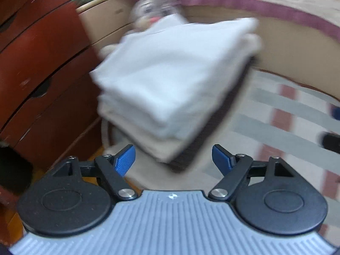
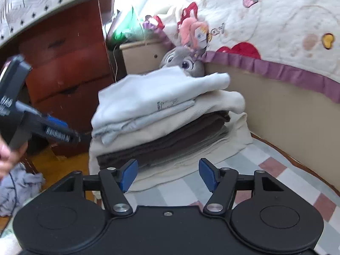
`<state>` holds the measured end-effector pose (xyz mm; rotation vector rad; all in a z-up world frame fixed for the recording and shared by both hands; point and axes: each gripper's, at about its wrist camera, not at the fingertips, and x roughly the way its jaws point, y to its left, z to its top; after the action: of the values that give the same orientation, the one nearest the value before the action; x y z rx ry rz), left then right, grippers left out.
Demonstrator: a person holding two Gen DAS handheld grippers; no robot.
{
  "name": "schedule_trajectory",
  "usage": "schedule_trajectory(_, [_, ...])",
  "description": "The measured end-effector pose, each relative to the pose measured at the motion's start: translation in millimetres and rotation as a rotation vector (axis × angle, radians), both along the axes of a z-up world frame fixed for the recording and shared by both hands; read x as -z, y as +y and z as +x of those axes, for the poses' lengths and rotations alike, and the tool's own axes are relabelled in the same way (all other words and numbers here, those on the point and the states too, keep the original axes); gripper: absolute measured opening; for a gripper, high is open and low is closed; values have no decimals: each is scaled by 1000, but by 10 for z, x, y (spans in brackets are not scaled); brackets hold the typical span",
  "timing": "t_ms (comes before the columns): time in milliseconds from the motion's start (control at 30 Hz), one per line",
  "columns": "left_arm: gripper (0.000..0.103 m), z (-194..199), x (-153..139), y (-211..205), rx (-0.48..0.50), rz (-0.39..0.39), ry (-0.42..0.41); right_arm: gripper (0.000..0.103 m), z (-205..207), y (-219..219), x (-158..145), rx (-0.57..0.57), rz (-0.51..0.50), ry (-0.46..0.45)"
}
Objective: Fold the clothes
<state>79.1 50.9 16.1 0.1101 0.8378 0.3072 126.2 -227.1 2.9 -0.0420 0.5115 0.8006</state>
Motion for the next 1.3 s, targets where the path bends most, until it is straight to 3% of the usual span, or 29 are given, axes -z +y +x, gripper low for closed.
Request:
schedule_trajectory(200, [88, -198, -61, -673, 45, 29, -3, 69, -195, -242, -80, 33, -11, -5])
schedule_trajectory(333, [89, -273, 63, -916, 36, -44, 52, 69, -324, -411, -59, 52, -14, -8])
schedule_trajectory(467, [90, -341, 99, -1098, 34, -18, 73, 69, -381, -552, -15, 92, 3, 33])
schedule_trajectory(500, [94, -362, 95, -1134, 23, -17, 78, 69, -394, -584, -6, 103, 4, 39])
schedule_trajectory(800, [97, -542, -20, -1236, 9, -45, 85, 70, -414, -771, 0, 159, 30, 79])
schedule_trajectory(867, [97, -565, -51, -1254, 13, -44, 78, 74, -442, -768, -31, 155, 24, 69])
schedule_trajectory(933, [97, -578, -76, -1279, 17, -42, 72, 85, -476, -755, -66, 150, 15, 52])
schedule_trajectory(1300, [98, -538, -102, -1391, 37, -19, 78, 86, -521, -757, -181, 155, 24, 42])
